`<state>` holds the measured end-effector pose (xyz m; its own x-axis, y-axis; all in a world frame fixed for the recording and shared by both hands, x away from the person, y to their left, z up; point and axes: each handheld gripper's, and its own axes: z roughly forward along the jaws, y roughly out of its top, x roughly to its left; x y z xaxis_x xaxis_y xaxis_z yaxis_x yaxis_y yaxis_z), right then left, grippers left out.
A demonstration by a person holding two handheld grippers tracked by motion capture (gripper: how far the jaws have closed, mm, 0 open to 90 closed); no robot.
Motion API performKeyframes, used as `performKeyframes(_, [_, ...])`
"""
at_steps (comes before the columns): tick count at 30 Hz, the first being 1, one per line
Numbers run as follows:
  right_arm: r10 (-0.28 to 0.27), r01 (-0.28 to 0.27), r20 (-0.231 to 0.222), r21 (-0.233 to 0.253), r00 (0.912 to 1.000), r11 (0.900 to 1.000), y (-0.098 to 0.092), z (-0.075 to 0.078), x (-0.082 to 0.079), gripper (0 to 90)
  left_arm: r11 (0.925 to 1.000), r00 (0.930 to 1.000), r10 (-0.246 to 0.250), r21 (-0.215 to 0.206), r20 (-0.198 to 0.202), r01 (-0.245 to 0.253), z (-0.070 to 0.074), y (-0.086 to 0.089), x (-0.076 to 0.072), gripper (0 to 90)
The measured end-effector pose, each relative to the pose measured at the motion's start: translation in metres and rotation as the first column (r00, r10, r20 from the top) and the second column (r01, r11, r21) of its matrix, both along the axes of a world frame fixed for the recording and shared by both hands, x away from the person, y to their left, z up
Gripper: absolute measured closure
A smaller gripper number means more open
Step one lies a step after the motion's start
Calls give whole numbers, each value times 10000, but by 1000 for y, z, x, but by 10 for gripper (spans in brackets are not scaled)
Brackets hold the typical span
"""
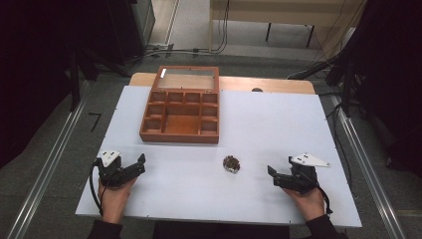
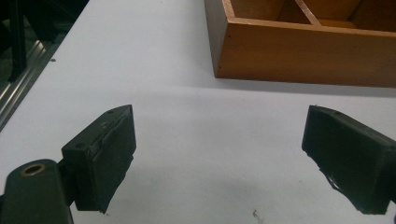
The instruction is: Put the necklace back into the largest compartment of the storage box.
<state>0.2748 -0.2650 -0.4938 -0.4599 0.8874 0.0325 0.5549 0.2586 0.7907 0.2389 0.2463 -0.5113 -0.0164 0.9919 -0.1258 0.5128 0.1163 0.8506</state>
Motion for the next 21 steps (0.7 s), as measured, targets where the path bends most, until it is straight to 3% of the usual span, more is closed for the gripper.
performKeyframes(21, [533, -533, 37, 32, 9986, 9986, 25, 2, 4, 122, 10000, 10000, -41, 43, -52, 41, -1, -1, 1, 104])
